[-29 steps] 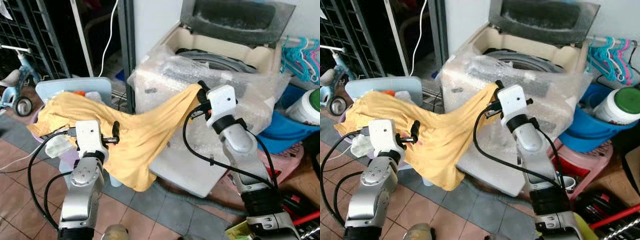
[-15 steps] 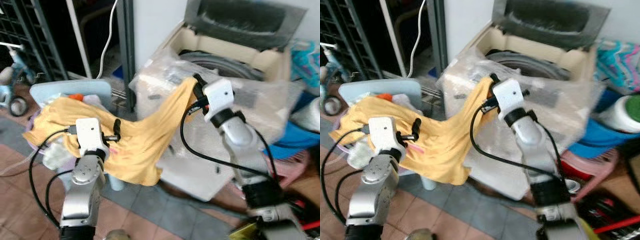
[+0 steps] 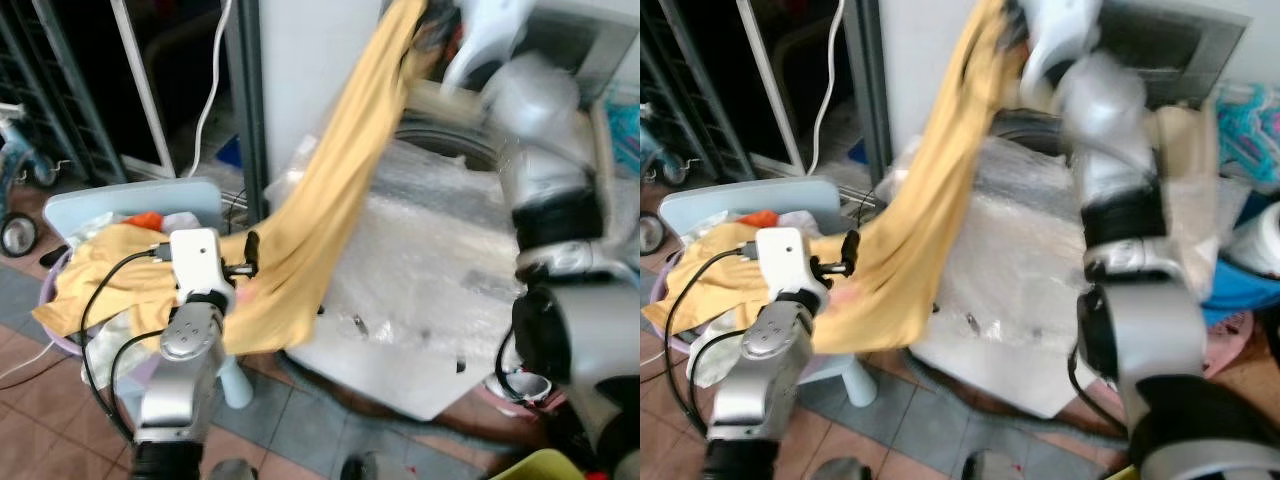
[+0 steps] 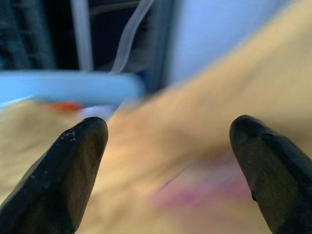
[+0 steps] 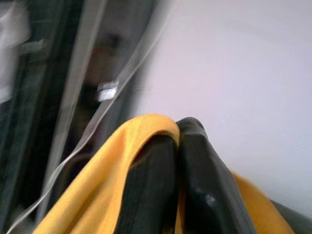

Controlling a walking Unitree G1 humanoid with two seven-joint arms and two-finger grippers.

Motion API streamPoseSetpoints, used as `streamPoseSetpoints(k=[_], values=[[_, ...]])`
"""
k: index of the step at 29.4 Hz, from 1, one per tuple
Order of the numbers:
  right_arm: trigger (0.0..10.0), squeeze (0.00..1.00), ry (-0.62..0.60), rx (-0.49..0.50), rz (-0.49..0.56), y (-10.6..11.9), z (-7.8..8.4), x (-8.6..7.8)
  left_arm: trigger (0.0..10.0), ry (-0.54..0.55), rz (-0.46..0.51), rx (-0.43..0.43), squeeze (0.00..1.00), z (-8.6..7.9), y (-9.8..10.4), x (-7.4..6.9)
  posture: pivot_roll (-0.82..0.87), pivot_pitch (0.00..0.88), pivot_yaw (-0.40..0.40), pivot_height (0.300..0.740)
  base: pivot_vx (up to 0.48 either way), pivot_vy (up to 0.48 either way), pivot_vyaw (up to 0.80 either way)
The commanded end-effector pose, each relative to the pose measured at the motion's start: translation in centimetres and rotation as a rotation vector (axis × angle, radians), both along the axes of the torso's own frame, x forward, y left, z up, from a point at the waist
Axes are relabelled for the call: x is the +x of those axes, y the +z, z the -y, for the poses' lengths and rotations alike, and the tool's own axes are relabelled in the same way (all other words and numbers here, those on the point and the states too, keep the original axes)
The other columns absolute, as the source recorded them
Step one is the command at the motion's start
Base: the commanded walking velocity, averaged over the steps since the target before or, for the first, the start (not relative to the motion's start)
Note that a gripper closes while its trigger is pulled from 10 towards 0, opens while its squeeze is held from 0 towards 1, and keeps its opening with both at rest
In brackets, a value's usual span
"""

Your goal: Clothes washing

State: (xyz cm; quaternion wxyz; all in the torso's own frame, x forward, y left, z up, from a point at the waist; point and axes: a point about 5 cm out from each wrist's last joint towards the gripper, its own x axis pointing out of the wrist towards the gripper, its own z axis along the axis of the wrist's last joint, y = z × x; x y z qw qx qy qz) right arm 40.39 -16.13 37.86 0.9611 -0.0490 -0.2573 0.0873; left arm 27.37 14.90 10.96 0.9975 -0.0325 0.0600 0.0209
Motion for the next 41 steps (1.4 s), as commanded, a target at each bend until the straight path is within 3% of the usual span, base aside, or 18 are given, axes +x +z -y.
streamPoseSetpoints(k=[1, 2, 3, 4, 5, 9, 11, 12, 15, 18, 21, 22, 28, 36, 38, 39, 41], values=[[10.0, 0.0, -0.193, 0.187, -0.026, 0.8, 5.1, 0.0, 10.0, -0.004, 0.004, -0.002, 0.0, 0.4, 0.2, -0.1, 0.0, 0.0, -0.064, 0.74, 0.0, 0.0, 0.0], [10.0, 0.0, -0.327, 0.216, 0.002, 1.6, 7.6, -0.6, 10.0, -0.001, 0.001, 0.0, 0.0, 0.3, 0.1, -0.2, 0.0, 0.0, -0.066, 0.74, 0.0, 0.0, 0.0], [10.0, 0.0, -0.327, 0.216, 0.002, 1.6, 7.6, -0.6, 10.0, -0.001, 0.001, 0.0, 0.0, 0.3, 0.1, -0.2, 0.0, 0.0, -0.066, 0.74, 0.0, 0.0, 0.0], [10.0, 0.0, -0.426, 0.221, 0.033, 2.0, 9.5, -1.2, 10.0, 0.004, -0.002, 0.003, 0.0, 0.2, 0.0, -0.3, 0.0, 0.0, -0.068, 0.74, 0.0, 0.0, 0.0], [10.0, 0.0, -0.459, 0.238, 0.034, 1.9, 10.4, -1.4, 10.0, 0.01, -0.006, 0.007, 0.0, 0.1, -0.1, -0.3, 0.0, 0.0, -0.068, 0.74, 0.0, 0.0, 0.0], [10.0, 0.0, -0.507, 0.208, -0.026, -0.1, 11.3, -1.3, 10.0, 0.027, -0.017, 0.014, 0.0, 0.0, -0.3, -0.3, -0.01, 0.0, -0.066, 0.74, 0.0, 0.0, 0.0], [10.0, 0.0, -0.532, 0.158, -0.141, -3.8, 11.3, -0.8, 10.0, 0.018, -0.017, 0.013, 0.0, 0.3, -0.2, -0.3, -0.01, 0.0, -0.06, 0.74, 0.0, 0.0, 0.0], [10.0, 0.0, -0.532, 0.158, -0.141, -3.8, 11.3, -0.8, 10.0, 0.018, -0.017, 0.013, 0.0, 0.3, -0.2, -0.3, -0.01, 0.0, -0.06, 0.74, 0.0, 0.0, 0.0], [10.0, 0.0, -0.449, 0.086, -0.446, -11.8, 9.2, 0.2, 10.0, -0.011, -0.025, 0.012, 0.0, 0.5, -0.2, -0.3, -0.02, 0.0, -0.045, 0.74, 0.0, 0.0, 0.0], [10.0, 0.0, -0.35, 0.089, -0.546, -14.8, 7.0, 0.3, 10.0, -0.016, -0.031, 0.019, 0.0, 0.4, -0.3, -0.3, -0.01, 0.0, -0.042, 0.74, 0.0, 0.0, 0.0], [10.0, 0.0, -0.292, 0.065, -0.562, -15.7, 6.0, 0.3, 10.0, -0.018, -0.035, 0.026, 0.0, 0.3, -0.3, -0.3, -0.01, 0.0, -0.043, 0.74, 0.0, 0.0, 0.0], [10.0, 0.0, -0.247, 0.044, -0.551, -16.2, 5.0, 0.2, 10.0, -0.02, -0.037, 0.03, 0.0, 0.2, -0.3, -0.3, -0.01, 0.0, -0.043, 0.74, 0.0, 0.0, 0.0], [10.0, 0.0, -0.209, 0.019, -0.539, -17.2, 3.4, -0.5, 10.0, -0.032, -0.011, 0.02, 0.0, 0.3, 0.0, -0.4, -0.01, 0.0, -0.046, 0.74, 0.097, 0.0, 0.0], [10.0, 0.0, -0.185, 0.047, -0.528, -16.6, 3.2, -0.6, 10.0, -0.035, -0.001, 0.016, 0.0, 0.2, 0.2, -0.3, -0.01, 0.0, -0.051, 0.74, 0.383, 0.0, 0.0], [10.0, 0.0, -0.172, 0.008, -0.525, -16.5, 3.0, -0.7, 10.0, -0.03, -0.002, 0.016, 0.0, 0.1, 0.2, -0.2, -0.01, 0.0, -0.053, 0.74, 0.39, 0.0, 0.0], [10.0, 0.0, -0.146, -0.102, -0.529, -16.8, 2.6, -0.8, 10.0, -0.028, -0.003, 0.015, 0.0, 0.0, 0.1, -0.3, -0.01, 0.0, -0.055, 0.74, 0.36, 0.0, 0.0], [10.0, 0.0, -0.114, -0.208, -0.588, -18.1, 2.3, -1.1, 10.0, -0.028, -0.008, 0.01, 0.0, 0.1, 0.0, -0.4, -0.01, 0.0, -0.056, 0.74, 0.247, 0.0, 0.0]])
